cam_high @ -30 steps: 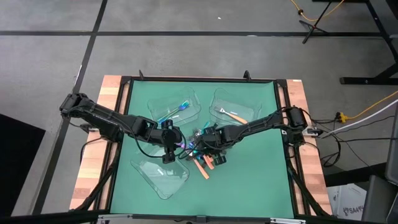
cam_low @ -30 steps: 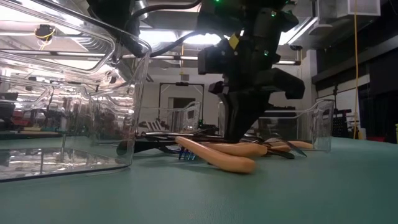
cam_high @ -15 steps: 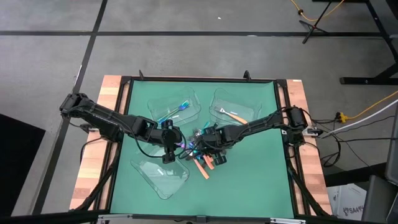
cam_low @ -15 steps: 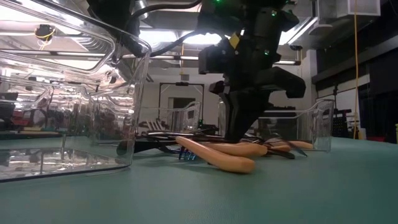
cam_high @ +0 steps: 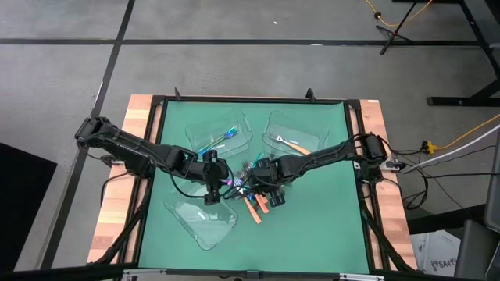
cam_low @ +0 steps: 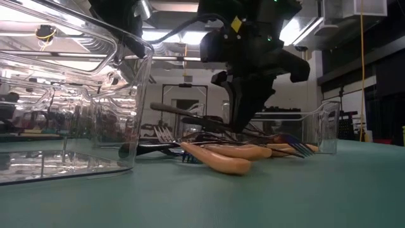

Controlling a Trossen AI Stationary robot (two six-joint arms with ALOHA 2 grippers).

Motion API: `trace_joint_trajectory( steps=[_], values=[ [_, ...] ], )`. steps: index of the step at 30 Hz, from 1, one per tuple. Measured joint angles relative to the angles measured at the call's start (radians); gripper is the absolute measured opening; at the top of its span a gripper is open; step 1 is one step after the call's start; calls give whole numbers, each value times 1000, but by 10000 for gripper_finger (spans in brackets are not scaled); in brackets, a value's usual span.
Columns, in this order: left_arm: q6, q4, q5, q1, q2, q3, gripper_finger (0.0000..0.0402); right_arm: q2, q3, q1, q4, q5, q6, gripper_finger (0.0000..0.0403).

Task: Sort silverware by color (type)
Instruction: Put the black fork into the bottom transparent bin

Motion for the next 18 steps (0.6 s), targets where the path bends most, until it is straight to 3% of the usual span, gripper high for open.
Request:
trace_joint_trajectory(
  steps=[12,18],
  values=[
    [-8,6,0,6,0,0,81,-2,2,0,61,32,5,4],
    [-128,6,0,31,10,0,100,-2,2,0,64,63,6,4]
  ],
)
